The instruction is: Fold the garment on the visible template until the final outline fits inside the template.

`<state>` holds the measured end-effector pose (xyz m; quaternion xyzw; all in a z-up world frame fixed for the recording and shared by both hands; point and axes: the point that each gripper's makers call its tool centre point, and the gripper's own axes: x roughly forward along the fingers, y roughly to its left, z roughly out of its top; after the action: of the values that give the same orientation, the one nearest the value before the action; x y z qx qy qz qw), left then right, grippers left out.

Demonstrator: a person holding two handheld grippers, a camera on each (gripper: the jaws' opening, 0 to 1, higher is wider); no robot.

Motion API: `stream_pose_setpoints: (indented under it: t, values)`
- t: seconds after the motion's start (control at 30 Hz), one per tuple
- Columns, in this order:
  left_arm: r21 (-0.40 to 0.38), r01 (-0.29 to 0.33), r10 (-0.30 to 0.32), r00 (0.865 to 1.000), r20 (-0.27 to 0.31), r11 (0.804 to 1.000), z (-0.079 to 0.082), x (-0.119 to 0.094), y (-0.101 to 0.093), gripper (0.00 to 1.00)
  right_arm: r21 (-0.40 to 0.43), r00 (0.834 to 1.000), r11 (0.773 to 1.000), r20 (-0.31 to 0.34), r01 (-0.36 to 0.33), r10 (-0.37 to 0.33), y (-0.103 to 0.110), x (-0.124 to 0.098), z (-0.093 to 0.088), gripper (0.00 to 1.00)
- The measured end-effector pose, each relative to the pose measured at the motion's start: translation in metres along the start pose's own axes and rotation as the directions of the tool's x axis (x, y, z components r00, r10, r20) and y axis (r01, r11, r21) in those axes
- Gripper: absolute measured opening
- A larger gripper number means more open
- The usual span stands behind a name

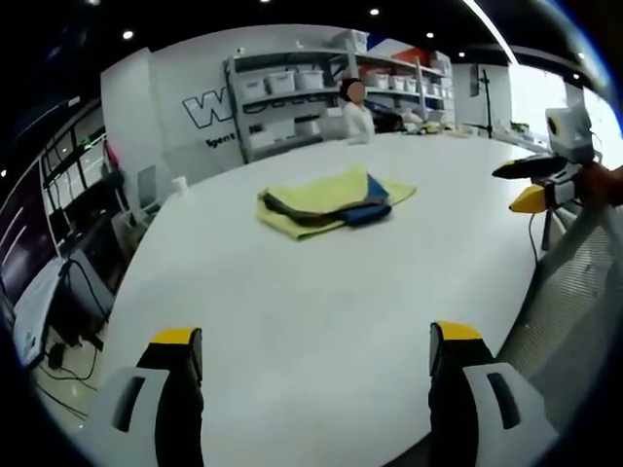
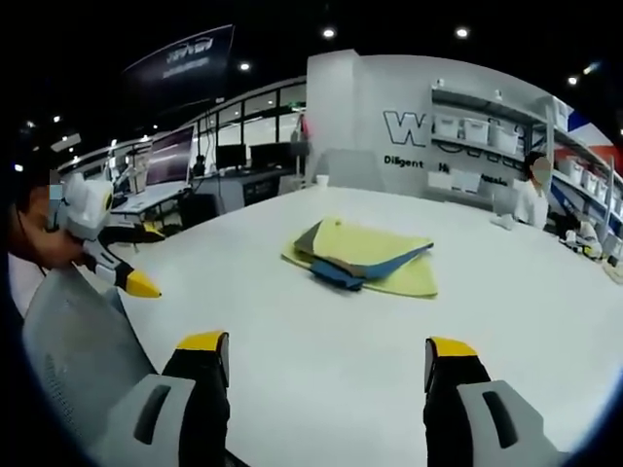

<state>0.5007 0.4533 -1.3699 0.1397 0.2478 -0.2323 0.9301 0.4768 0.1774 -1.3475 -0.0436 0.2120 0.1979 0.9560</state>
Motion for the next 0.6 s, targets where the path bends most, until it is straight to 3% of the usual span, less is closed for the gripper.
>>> stream_pose_setpoints:
  t: [0.37, 0.5, 0.6]
  values:
    - [-0.008, 0.003, -0.003, 1.0, 0.003, 1.0, 0.0017, -0.0001, -0.0008, 0.99, -0.008, 0.999, 1.0, -0.031, 0.012, -0.012, -0.0026, 0.0008, -0.0064, 0.8]
    - [-0.004, 0.011, -0.011, 1.0, -0.003, 1.0, 0.0003, 0.0003, -0.0025, 0.99, 0.014, 1.0, 1.0, -0.011, 0.005, -0.005, -0.0019, 0.0009, -0.0024, 0.81]
    - [0.023, 0.028, -0.027, 0.999, -0.034, 0.999, -0.0052, 0.0021, -0.0074, 0.99, -0.037, 0.998, 0.999, -0.054, -0.012, 0.01, 0.0037, 0.0029, -0.0093, 0.81]
